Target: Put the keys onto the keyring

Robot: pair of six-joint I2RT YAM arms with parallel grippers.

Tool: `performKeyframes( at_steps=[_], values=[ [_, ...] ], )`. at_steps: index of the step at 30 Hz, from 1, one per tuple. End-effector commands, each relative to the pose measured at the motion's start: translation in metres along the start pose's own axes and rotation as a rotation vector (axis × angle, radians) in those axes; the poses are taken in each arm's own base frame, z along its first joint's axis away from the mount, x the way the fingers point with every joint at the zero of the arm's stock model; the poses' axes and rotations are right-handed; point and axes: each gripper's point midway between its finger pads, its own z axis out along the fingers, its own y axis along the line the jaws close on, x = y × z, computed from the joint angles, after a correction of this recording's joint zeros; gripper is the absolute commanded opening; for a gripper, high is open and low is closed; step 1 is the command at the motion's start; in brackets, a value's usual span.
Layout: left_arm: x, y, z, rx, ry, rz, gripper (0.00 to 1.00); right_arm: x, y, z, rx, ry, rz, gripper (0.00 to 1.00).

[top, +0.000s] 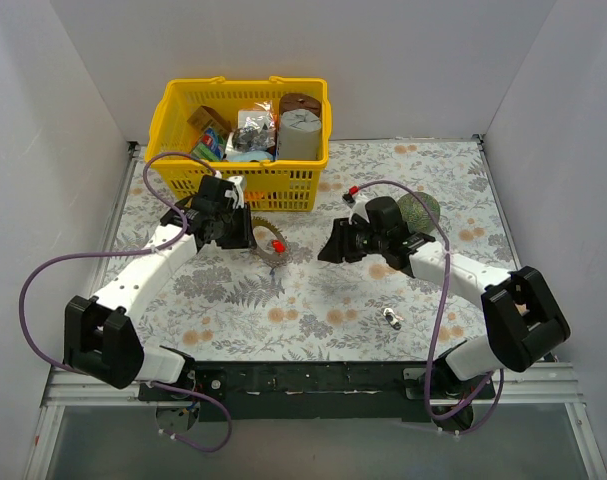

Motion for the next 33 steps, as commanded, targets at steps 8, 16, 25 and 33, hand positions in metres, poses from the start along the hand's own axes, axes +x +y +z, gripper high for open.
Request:
performKeyframes(
  at_steps=[8,16,25,33],
  values=[
    [-0.027,0.003,-0.031,-0.138,-0.014,0.135,0.00,0.019,-0.014,-0.019,-0.022,0.015,0.015,0.49],
    [-0.007,-0.040,-0.017,-0.031,0.063,0.240,0.00,0.005,0.013,-0.022,-0.169,-0.024,-0.058,0.57],
    [0.006,-0.105,-0.044,0.233,0.029,0.361,0.00,-0.017,0.033,-0.032,-0.381,-0.118,-0.115,0.79],
    [-0.004,-0.139,-0.083,0.431,-0.079,0.378,0.00,-0.027,0.041,-0.056,-0.510,-0.155,-0.198,0.86]
  ],
)
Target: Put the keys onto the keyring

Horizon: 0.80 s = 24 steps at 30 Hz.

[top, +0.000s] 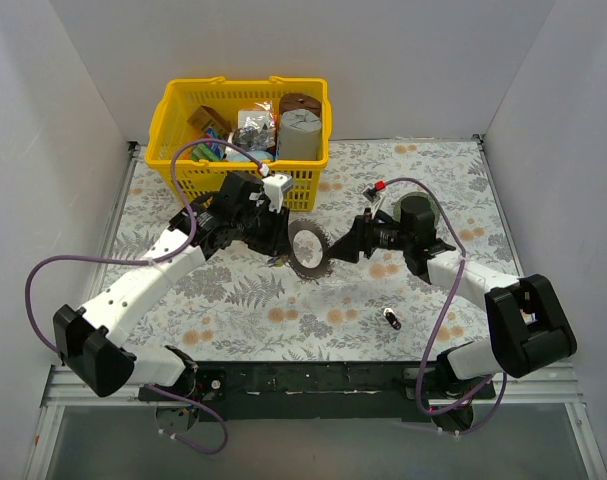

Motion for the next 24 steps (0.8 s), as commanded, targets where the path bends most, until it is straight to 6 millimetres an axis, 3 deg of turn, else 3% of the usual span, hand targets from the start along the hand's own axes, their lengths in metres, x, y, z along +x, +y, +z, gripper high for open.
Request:
performKeyframes(
  at_steps=[1,10,13,14,16,17,19,22,23,24],
  values=[
    [-0.029,-0.035,-0.027,0.158,-0.129,0.046,0.00,-0.016,0.030,-0.006,-0.158,-0.026,-0.115,0.87],
    [-0.040,-0.052,-0.038,0.242,-0.189,0.049,0.00,-0.018,0.048,-0.007,-0.267,-0.040,-0.047,0.83],
    [-0.041,-0.050,-0.038,0.229,-0.198,0.046,0.00,-0.017,0.058,-0.010,-0.332,-0.040,-0.029,0.59],
    [-0.041,-0.049,-0.037,0.223,-0.196,0.046,0.00,-0.018,0.066,-0.013,-0.375,-0.048,-0.026,0.39],
    [-0.039,-0.048,-0.036,0.221,-0.194,0.045,0.00,-0.019,0.073,-0.016,-0.411,-0.055,0.006,0.19],
    [-0.039,-0.048,-0.036,0.218,-0.196,0.045,0.00,-0.023,0.083,-0.020,-0.456,-0.070,0.010,0.04],
    [-0.039,-0.044,-0.035,0.202,-0.200,0.041,0.00,-0.022,0.088,-0.023,-0.492,-0.079,0.015,0.01],
    [-0.040,-0.041,-0.036,0.182,-0.218,0.038,0.08,-0.021,0.091,-0.027,-0.522,-0.075,0.037,0.01],
    [-0.039,-0.037,-0.035,0.162,-0.223,0.032,0.13,-0.020,0.091,-0.027,-0.522,-0.071,0.034,0.01],
    [-0.040,-0.036,-0.037,0.152,-0.232,0.029,0.24,-0.019,0.088,-0.026,-0.510,-0.066,0.034,0.01]
  ],
)
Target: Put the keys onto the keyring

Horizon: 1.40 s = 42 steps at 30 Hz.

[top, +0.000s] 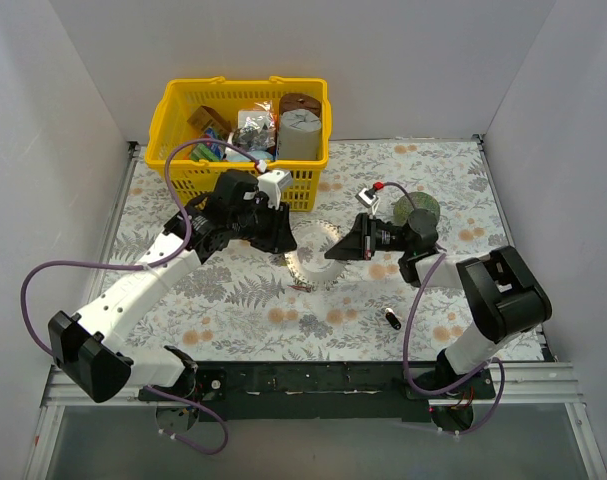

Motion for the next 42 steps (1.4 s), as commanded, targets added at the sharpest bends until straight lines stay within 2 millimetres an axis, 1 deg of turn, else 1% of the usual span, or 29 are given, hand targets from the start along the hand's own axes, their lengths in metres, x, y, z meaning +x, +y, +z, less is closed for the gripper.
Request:
performKeyframes(
  at_steps=[1,2,3,4,5,6,7,8,12,14,16,17,19,20,22,23,24,25,26,27,29,31,32,35,37,39,40,41,42],
  values=[
    [-0.023,-0.013,-0.019,0.017,-0.129,0.027,0.30,-0.006,0.040,-0.004,-0.138,-0.029,-0.259,0.01],
    [-0.024,-0.009,-0.020,-0.008,-0.134,0.026,0.39,-0.008,0.043,-0.005,-0.126,-0.031,-0.270,0.01],
    [-0.026,-0.005,-0.021,-0.031,-0.147,0.016,0.60,-0.011,0.040,-0.005,-0.104,-0.038,-0.286,0.01],
    [-0.029,-0.003,-0.022,-0.050,-0.158,0.009,0.68,-0.013,0.023,-0.005,-0.035,-0.026,-0.255,0.01],
    [-0.031,-0.001,-0.024,-0.065,-0.168,0.005,0.75,-0.020,0.027,-0.005,-0.004,-0.044,-0.315,0.01],
    [-0.035,0.004,-0.027,-0.102,-0.187,-0.007,0.82,-0.025,0.022,-0.005,0.044,-0.053,-0.331,0.01],
    [-0.038,0.007,-0.030,-0.123,-0.205,-0.016,0.92,-0.026,0.002,-0.007,0.151,-0.015,-0.329,0.01],
    [-0.041,0.010,-0.032,-0.145,-0.218,-0.026,0.98,-0.036,0.003,-0.009,0.212,-0.048,-0.373,0.01],
    [-0.056,0.027,-0.042,-0.266,-0.283,-0.060,0.98,-0.053,-0.018,-0.024,0.449,-0.049,-0.408,0.01],
    [-0.063,0.028,-0.048,-0.285,-0.317,-0.074,0.98,-0.060,-0.029,-0.036,0.575,-0.043,-0.418,0.01],
    [-0.071,0.032,-0.056,-0.318,-0.362,-0.089,0.98,-0.060,-0.039,-0.047,0.676,-0.036,-0.415,0.01],
    [-0.075,0.032,-0.061,-0.322,-0.389,-0.096,0.98,-0.066,-0.045,-0.056,0.757,-0.059,-0.434,0.01],
    [-0.078,0.030,-0.064,-0.318,-0.403,-0.100,0.98,-0.063,-0.051,-0.065,0.847,-0.037,-0.447,0.01],
    [-0.081,0.027,-0.064,-0.306,-0.405,-0.098,0.98,-0.068,-0.056,-0.075,0.934,-0.057,-0.464,0.01],
    [-0.080,0.027,-0.059,-0.297,-0.388,-0.111,0.98,-0.061,-0.057,-0.074,0.997,-0.020,-0.487,0.01],
    [-0.081,0.024,-0.058,-0.286,-0.385,-0.115,0.98,-0.063,-0.063,-0.082,1.084,-0.027,-0.494,0.01],
    [-0.081,0.024,-0.056,-0.281,-0.379,-0.120,0.98,-0.057,-0.062,-0.074,1.096,-0.004,-0.518,0.01],
    [-0.082,0.024,-0.056,-0.280,-0.382,-0.120,0.98,-0.055,-0.062,-0.075,1.145,0.004,-0.530,0.01],
    [-0.082,0.023,-0.054,-0.276,-0.379,-0.122,0.98,-0.060,-0.068,-0.085,1.255,-0.013,-0.555,0.01],
    [-0.082,0.024,-0.054,-0.275,-0.382,-0.128,0.98,-0.051,-0.065,-0.072,1.271,0.018,-0.598,0.01],
    [-0.081,0.024,-0.052,-0.272,-0.373,-0.132,0.98,-0.048,-0.065,-0.073,1.415,0.033,-0.673,0.01],
    [-0.081,0.025,-0.051,-0.269,-0.372,-0.140,0.98,-0.044,-0.067,-0.075,1.510,0.050,-0.703,0.01],
    [-0.080,0.025,-0.051,-0.269,-0.372,-0.143,0.98,-0.044,-0.062,-0.078,1.587,0.035,-0.755,0.01],
    [-0.078,0.027,-0.050,-0.276,-0.366,-0.156,0.98,-0.041,-0.060,-0.085,1.732,0.040,-0.859,0.01],
    [-0.078,0.029,-0.051,-0.284,-0.370,-0.168,0.98,-0.036,-0.063,-0.088,1.800,0.064,-0.896,0.01],
    [-0.079,0.031,-0.053,-0.290,-0.377,-0.175,0.98,-0.025,-0.070,-0.096,1.918,0.113,-0.936,0.01],
    [-0.080,0.031,-0.054,-0.289,-0.381,-0.178,0.98,-0.017,-0.081,-0.099,1.973,0.160,-0.951,0.01],
    [-0.081,0.030,-0.054,-0.284,-0.383,-0.182,0.98,-0.016,-0.080,-0.103,2.040,0.158,-0.987,0.01],
    [-0.081,0.031,-0.054,-0.284,-0.383,-0.184,0.98,-0.010,-0.079,-0.111,2.096,0.158,-0.963,0.01]
  ],
)
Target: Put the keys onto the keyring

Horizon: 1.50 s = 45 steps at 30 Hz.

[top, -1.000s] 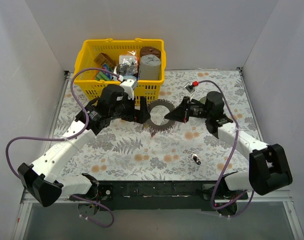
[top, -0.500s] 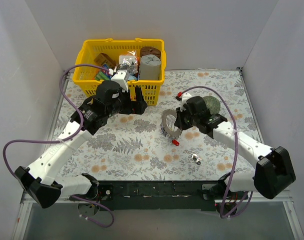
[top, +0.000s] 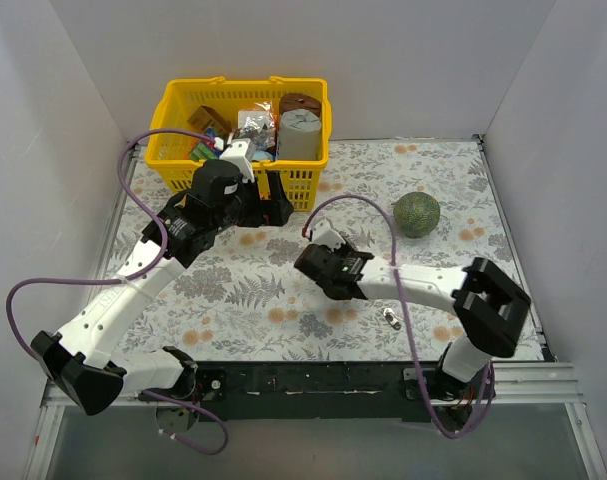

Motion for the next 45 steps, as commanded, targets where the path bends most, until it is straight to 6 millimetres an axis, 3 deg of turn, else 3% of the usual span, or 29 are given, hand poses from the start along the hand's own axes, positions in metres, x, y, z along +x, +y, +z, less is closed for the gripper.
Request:
performKeyframes(
  at_steps=[1,3,4,6,9,13,15,16,17,18,20,27,32,34,36,40,42,43,44,45],
  values=[
    [-0.015,-0.004,-0.008,0.014,-0.040,-0.027,0.98,0.019,-0.029,0.002,0.382,0.061,-0.094,0.01],
    [-0.014,-0.004,-0.007,0.016,-0.037,-0.036,0.98,0.025,-0.038,-0.011,0.490,0.079,-0.076,0.01],
    [-0.013,-0.004,-0.006,0.017,-0.031,-0.040,0.98,0.036,-0.036,-0.009,0.544,0.109,-0.157,0.01],
    [-0.010,-0.002,-0.004,0.011,-0.022,-0.046,0.98,0.032,-0.020,-0.009,0.543,0.075,-0.204,0.01],
    [-0.009,-0.001,-0.005,0.010,-0.017,-0.045,0.98,0.036,-0.004,-0.013,0.507,0.080,-0.193,0.01],
    [-0.007,0.003,-0.006,-0.001,-0.018,-0.044,0.98,0.027,0.009,-0.018,0.403,0.081,-0.138,0.01],
    [-0.007,0.002,-0.006,0.007,-0.021,-0.043,0.98,0.027,0.032,-0.010,0.286,0.077,-0.175,0.01],
    [-0.006,0.002,-0.005,0.009,-0.018,-0.044,0.98,0.022,0.035,-0.011,0.247,0.060,-0.152,0.08],
    [-0.006,0.002,-0.004,0.008,-0.015,-0.045,0.98,0.025,0.039,-0.011,0.223,0.055,-0.152,0.68],
    [-0.006,0.001,-0.004,0.012,-0.013,-0.043,0.98,0.023,0.038,-0.013,0.222,0.045,-0.146,0.80],
    [-0.007,0.002,-0.006,0.010,-0.016,-0.045,0.98,0.020,0.035,-0.016,0.222,0.031,-0.142,0.93],
    [-0.012,0.004,-0.008,0.003,-0.030,-0.045,0.98,0.002,0.049,-0.026,0.111,-0.007,-0.172,0.98],
    [-0.018,0.008,-0.008,-0.010,-0.027,-0.035,0.98,-0.042,0.077,-0.059,-0.213,-0.161,-0.052,0.98],
    [-0.020,0.007,-0.008,-0.005,-0.030,-0.033,0.98,-0.058,0.075,-0.079,-0.329,-0.238,-0.014,0.98],
    [-0.020,0.007,-0.008,0.007,-0.027,-0.035,0.98,-0.075,0.085,-0.096,-0.487,-0.299,0.042,0.98],
    [-0.016,0.003,-0.006,0.051,-0.010,-0.044,0.98,-0.099,0.072,-0.128,-0.687,-0.391,0.151,0.98],
    [-0.011,-0.002,-0.004,0.087,0.007,-0.046,0.98,-0.102,0.058,-0.120,-0.722,-0.391,0.231,0.98],
    [-0.007,-0.001,-0.001,0.095,0.018,-0.046,0.98,-0.104,0.052,-0.128,-0.792,-0.410,0.266,0.97],
    [-0.002,-0.002,0.003,0.102,0.033,-0.048,0.98,-0.096,0.039,-0.109,-0.777,-0.385,0.315,0.97],
    [0.002,-0.002,0.006,0.108,0.050,-0.050,0.98,-0.097,0.030,-0.104,-0.786,-0.389,0.377,0.97]
  ],
)
